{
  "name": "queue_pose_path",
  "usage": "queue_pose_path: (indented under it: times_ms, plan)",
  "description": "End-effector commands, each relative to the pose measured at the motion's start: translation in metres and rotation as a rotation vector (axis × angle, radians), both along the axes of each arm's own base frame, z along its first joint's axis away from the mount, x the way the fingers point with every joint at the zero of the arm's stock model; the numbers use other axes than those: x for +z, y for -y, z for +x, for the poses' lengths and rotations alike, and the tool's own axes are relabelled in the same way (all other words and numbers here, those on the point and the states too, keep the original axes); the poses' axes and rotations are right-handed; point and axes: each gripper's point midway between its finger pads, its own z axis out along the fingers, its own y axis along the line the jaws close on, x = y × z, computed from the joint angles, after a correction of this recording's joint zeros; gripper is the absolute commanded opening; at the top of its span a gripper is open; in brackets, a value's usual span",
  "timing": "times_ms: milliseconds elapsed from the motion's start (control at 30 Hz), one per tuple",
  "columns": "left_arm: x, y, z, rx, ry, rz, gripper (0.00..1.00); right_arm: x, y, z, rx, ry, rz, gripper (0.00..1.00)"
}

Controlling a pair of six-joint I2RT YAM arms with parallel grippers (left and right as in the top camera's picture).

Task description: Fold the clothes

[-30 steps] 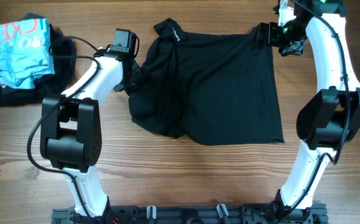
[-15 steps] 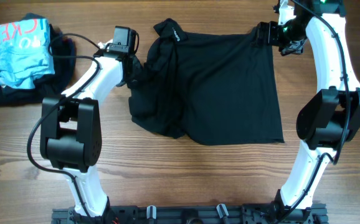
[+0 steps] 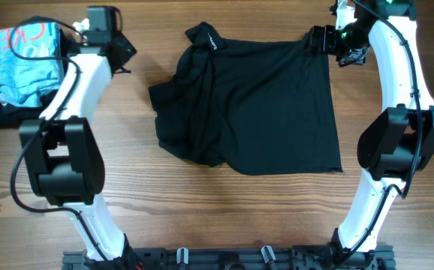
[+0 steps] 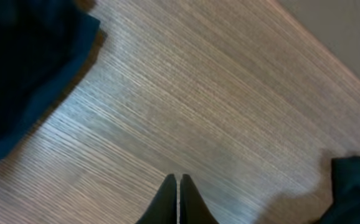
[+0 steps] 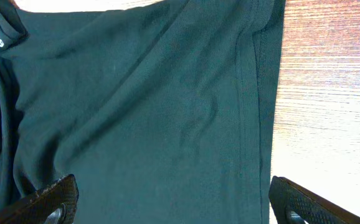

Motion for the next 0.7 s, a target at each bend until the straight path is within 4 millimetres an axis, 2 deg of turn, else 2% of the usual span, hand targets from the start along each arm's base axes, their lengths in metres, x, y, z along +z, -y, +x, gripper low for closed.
queue_pose_path:
  times_ms: [0, 33, 133, 200, 400, 667]
  plan:
    - [-0.010, 0.022, -0.008, -0.109, -0.056, -0.105, 0.22, 0.012, -0.004, 0.002, 0.025, 0.036, 0.009, 0.99]
    - [-0.013, 0.031, -0.012, -0.133, -0.076, -0.140, 0.32, 0.012, -0.004, 0.002, 0.024, 0.036, 0.009, 0.99]
    - [-0.017, 0.063, -0.026, -0.254, -0.126, -0.254, 0.45, 0.012, -0.004, 0.001, 0.025, 0.035, 0.009, 0.99]
    - [-0.020, 0.075, -0.034, -0.293, -0.154, -0.294, 0.52, 0.012, -0.004, 0.001, 0.025, 0.034, 0.009, 0.99]
    - [-0.035, 0.083, -0.060, -0.301, -0.264, -0.314, 0.53, 0.012, -0.004, 0.001, 0.026, 0.032, 0.009, 0.99]
    - [-0.053, 0.089, -0.078, -0.327, -0.317, -0.334, 0.51, 0.012, -0.004, 0.000, 0.026, 0.030, 0.009, 0.99]
